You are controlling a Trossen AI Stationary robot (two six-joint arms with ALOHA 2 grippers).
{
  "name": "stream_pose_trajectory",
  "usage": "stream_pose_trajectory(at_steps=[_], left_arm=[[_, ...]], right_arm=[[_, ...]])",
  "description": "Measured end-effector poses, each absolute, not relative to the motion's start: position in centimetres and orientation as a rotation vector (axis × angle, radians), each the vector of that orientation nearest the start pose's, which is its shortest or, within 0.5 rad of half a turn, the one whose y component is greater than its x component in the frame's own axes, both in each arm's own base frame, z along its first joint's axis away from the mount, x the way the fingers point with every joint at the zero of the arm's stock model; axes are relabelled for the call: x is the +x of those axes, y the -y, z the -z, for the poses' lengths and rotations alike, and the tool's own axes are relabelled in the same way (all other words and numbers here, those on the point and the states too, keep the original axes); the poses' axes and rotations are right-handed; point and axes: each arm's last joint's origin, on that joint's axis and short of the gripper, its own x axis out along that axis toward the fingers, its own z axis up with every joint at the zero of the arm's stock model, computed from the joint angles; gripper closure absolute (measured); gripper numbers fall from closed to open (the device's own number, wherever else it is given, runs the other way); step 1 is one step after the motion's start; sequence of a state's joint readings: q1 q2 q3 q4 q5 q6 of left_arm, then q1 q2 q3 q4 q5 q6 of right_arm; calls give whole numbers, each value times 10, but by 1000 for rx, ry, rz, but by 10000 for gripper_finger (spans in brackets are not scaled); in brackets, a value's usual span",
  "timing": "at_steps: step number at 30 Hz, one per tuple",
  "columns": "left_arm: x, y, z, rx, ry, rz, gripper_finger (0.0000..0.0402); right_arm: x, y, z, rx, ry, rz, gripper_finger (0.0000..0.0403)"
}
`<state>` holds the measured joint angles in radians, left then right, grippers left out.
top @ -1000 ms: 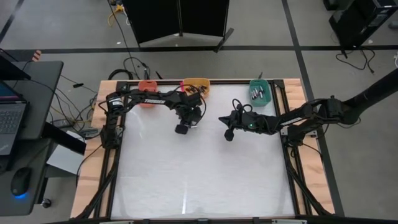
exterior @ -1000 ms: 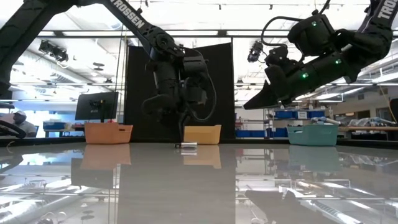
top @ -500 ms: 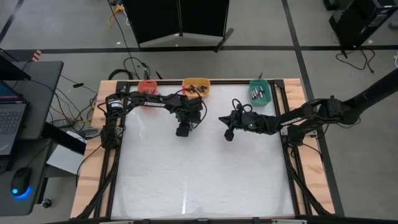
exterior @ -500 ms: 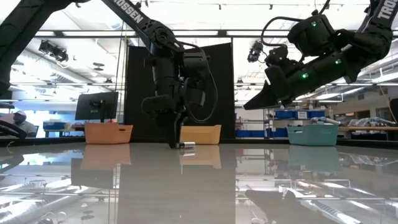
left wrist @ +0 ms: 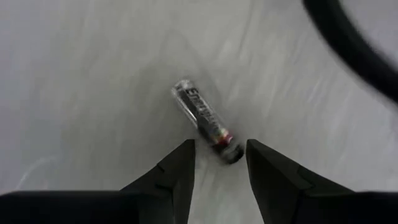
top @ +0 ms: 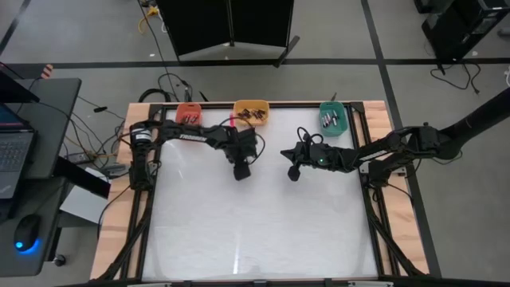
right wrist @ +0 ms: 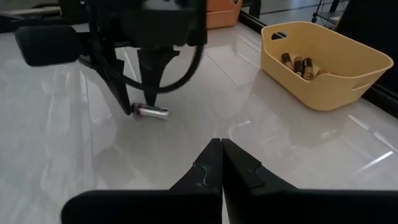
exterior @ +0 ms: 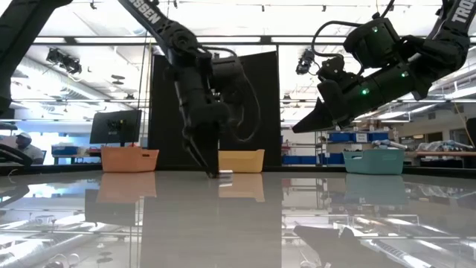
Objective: Sort batteries
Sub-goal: Put the black battery into the green bin
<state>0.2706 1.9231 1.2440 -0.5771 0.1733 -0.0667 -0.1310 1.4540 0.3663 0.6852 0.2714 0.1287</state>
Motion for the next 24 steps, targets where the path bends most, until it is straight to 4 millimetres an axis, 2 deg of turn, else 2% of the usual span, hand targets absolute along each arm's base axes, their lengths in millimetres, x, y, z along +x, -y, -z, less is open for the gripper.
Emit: stream_pose_trajectory(at_steps=[5, 9, 17, 24], left_arm=[[354, -86, -141, -366, -1186, -204, 249], [355, -82, -140, -305, -1186, -261, 249], [356, -80, -139, -174, -1202, -212, 251], [358, -70, -138, -51, -1214, -163, 294]], right_arm=[[241, 40, -139, 88, -380, 421, 396], [241, 40, -139, 87, -381, 420, 396], [241, 40, -139, 88, -380, 421, 396], [241, 40, -139, 88, -380, 421, 396]])
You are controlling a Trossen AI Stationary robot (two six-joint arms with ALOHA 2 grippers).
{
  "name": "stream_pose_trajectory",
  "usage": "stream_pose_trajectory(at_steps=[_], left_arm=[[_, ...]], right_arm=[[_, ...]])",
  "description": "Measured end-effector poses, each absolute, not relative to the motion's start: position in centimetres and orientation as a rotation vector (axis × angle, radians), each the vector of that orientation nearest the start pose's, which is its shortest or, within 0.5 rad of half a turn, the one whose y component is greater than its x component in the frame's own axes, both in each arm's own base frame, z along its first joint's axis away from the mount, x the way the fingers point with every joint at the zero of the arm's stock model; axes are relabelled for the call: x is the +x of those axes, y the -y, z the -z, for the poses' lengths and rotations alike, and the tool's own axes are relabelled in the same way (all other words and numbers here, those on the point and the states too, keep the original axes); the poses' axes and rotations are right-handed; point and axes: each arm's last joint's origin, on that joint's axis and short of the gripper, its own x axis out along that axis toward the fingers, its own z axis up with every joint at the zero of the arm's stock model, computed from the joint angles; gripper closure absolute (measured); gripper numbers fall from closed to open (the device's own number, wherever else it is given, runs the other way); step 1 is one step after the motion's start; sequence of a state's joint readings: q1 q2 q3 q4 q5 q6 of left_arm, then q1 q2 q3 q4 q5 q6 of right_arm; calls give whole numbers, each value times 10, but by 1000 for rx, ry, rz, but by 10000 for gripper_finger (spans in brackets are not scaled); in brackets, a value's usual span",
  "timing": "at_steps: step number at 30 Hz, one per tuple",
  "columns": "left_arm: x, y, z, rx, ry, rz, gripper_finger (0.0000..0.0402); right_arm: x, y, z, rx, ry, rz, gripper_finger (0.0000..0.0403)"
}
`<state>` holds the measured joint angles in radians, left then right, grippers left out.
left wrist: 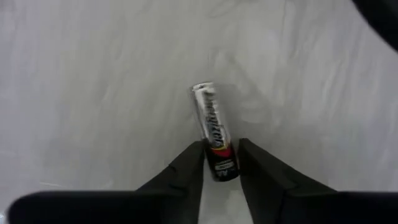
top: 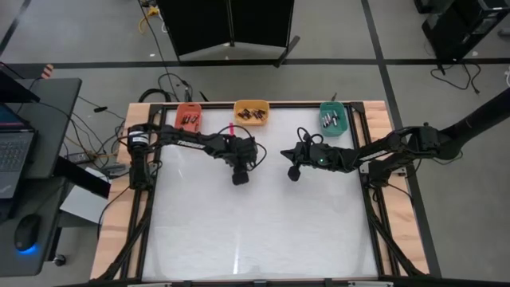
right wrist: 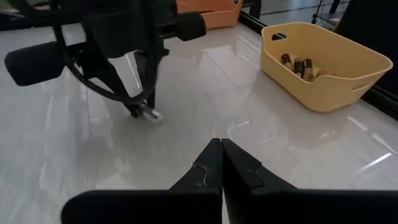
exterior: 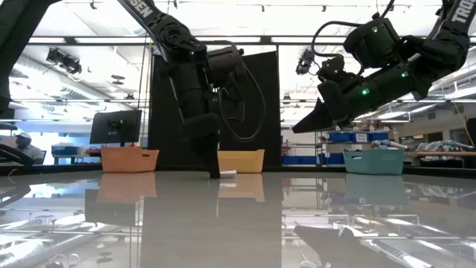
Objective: Sort batteries
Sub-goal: Put the black battery into the green bin
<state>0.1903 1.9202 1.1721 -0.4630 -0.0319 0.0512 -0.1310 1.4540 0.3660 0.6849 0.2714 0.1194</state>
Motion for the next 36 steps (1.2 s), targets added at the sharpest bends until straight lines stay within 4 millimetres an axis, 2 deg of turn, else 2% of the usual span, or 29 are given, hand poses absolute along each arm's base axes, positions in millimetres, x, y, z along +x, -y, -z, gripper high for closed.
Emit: stream_pose_trajectory(at_steps=[5, 13, 19, 24, 31, 36], left_arm=[[359, -65, -138, -1, -1222, -152, 353], [360, -70, -138, 28, -1194, -139, 355], [355, -76, -127, -6, -1029, -188, 355], [338, -73, -124, 3, -874, -226, 355], [297, -78, -131, -56, -669, -244, 355], [276, -82, -121, -103, -530, -246, 355]], right_arm=[[241, 40, -139, 82, -382, 421, 396], [240, 40, -136, 78, -412, 425, 396], [239, 40, -135, 76, -431, 429, 396], [239, 40, -135, 76, -429, 429, 396], [239, 40, -135, 82, -423, 430, 396], [241, 40, -135, 85, -408, 430, 396]])
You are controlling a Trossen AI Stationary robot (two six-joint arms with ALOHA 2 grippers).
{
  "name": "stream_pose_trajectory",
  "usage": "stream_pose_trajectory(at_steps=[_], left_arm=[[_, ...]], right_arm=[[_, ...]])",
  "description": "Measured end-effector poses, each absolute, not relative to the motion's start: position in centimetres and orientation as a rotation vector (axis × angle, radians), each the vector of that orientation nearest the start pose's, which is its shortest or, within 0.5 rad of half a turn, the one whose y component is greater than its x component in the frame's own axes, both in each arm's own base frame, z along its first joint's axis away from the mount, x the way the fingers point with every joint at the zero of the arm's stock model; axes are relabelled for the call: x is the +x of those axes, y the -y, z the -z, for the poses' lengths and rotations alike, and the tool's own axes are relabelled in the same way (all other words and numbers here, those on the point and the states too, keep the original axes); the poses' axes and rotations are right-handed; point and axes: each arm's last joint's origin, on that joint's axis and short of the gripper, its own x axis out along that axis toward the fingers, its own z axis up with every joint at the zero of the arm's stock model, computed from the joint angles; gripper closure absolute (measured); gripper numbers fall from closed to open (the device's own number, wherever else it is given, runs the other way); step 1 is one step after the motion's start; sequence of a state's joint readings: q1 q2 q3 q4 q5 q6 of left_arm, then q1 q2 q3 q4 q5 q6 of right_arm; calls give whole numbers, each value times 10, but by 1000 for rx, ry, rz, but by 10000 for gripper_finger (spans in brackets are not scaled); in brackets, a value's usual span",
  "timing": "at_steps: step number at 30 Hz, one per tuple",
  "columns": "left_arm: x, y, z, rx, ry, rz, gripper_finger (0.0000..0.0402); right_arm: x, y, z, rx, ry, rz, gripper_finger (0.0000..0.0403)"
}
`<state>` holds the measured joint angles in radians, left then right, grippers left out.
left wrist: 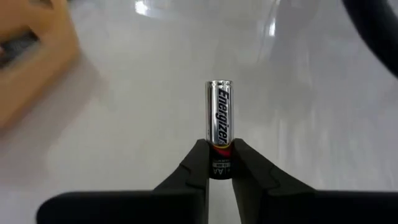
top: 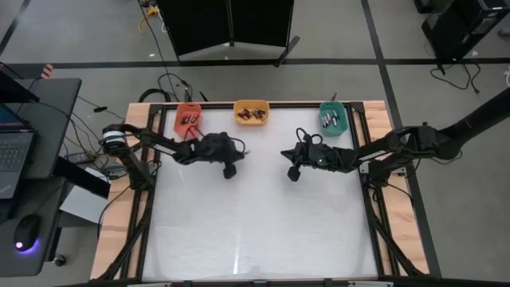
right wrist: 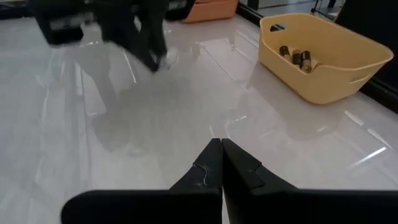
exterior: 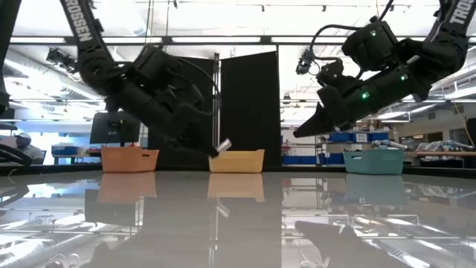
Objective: Sort batteries
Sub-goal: Put the black battery into the green bin
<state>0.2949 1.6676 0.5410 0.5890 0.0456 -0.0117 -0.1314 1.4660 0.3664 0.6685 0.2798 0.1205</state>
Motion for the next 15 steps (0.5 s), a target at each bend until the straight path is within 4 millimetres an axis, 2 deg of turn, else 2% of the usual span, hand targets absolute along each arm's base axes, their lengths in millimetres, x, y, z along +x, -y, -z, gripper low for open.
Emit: stream_pose_trajectory(at_steps=[5, 8, 15], left_arm=[[265, -86, -119, -127, -396, -183, 355], [264, -88, -125, -116, -312, -150, 355], [256, -93, -122, -123, -307, -159, 355]], right_arm=[[248, 41, -122, 95, -386, 430, 396], [255, 41, -112, 108, -351, 395, 396], [274, 43, -85, 121, -376, 366, 396]])
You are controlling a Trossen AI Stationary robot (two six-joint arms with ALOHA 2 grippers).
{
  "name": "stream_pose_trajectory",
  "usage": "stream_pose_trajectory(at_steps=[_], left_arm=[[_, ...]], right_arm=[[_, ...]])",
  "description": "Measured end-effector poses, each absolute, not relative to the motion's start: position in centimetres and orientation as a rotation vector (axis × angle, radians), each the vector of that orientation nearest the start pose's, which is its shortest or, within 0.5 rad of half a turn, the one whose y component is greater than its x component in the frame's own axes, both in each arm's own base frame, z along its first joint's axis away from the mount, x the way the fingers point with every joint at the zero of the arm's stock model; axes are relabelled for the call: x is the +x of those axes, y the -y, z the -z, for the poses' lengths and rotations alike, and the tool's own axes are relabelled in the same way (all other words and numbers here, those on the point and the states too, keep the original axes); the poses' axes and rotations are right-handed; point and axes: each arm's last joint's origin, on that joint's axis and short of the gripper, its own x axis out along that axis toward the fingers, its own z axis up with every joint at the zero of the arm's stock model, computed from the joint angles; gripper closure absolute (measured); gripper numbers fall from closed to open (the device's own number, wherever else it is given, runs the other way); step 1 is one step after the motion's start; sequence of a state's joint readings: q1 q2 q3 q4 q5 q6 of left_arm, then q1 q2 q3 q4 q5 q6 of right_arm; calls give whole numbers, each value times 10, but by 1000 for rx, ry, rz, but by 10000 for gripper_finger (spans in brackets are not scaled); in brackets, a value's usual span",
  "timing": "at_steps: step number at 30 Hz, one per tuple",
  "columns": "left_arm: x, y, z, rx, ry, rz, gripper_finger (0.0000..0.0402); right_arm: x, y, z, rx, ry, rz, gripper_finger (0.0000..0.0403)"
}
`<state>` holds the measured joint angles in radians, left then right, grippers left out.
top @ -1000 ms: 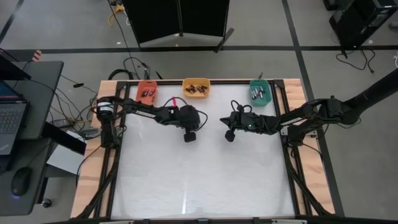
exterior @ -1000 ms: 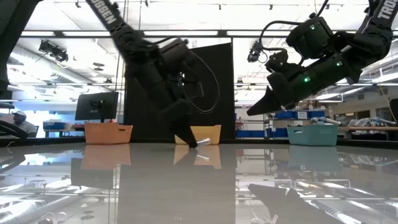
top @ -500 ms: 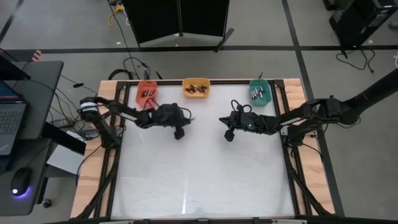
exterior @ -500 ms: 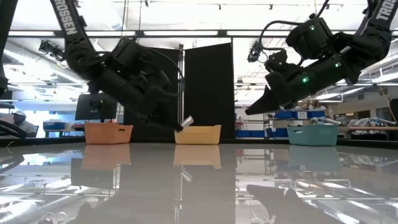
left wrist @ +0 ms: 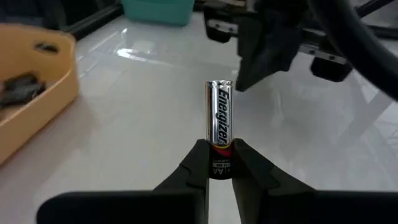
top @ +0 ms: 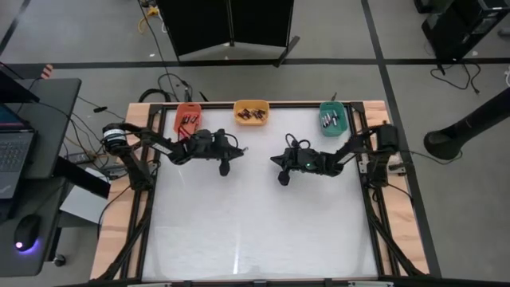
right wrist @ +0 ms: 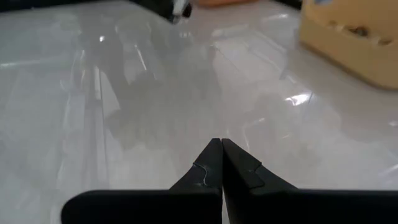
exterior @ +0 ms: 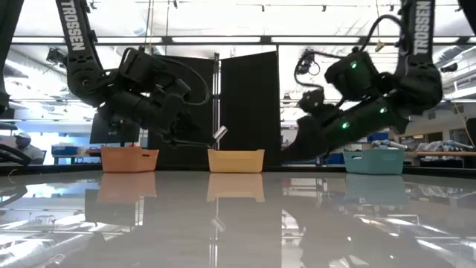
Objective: Sort batteries
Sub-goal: Put the black battery into the green bin
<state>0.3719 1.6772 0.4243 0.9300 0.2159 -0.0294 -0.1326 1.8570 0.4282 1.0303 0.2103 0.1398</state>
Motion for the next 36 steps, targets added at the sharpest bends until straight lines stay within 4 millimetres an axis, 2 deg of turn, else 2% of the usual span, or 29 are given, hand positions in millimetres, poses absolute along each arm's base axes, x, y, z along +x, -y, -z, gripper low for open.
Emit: stream_pose_trajectory(at_steps=[4, 8, 13, 17, 21, 24, 30, 33, 36], left_arm=[[246, -96, -114, -139, -339, -184, 355], [237, -97, -109, -146, -342, -200, 355], [235, -96, -112, -139, -293, -163, 355], [240, -96, -122, -152, -200, -133, 355], [255, -102, -134, -171, -168, -115, 355], [273, -109, -147, -173, -175, -80, 355], [317, -128, -187, -88, -300, -57, 355], [336, -136, -211, -29, -318, -49, 355], [352, -145, -220, -19, -349, -36, 355]], right_arm=[[289, 45, -76, 122, -393, 361, 396], [305, 46, -75, 118, -377, 308, 396], [315, 46, -87, 103, -326, 266, 396], [314, 44, -108, 90, -253, 227, 395], [296, 42, -135, 80, -193, 224, 395], [277, 41, -152, 73, -198, 288, 395], [239, 40, -183, 48, -243, 455, 395], [225, 38, -193, 33, -280, 513, 395], [211, 37, -196, 17, -322, 559, 395]])
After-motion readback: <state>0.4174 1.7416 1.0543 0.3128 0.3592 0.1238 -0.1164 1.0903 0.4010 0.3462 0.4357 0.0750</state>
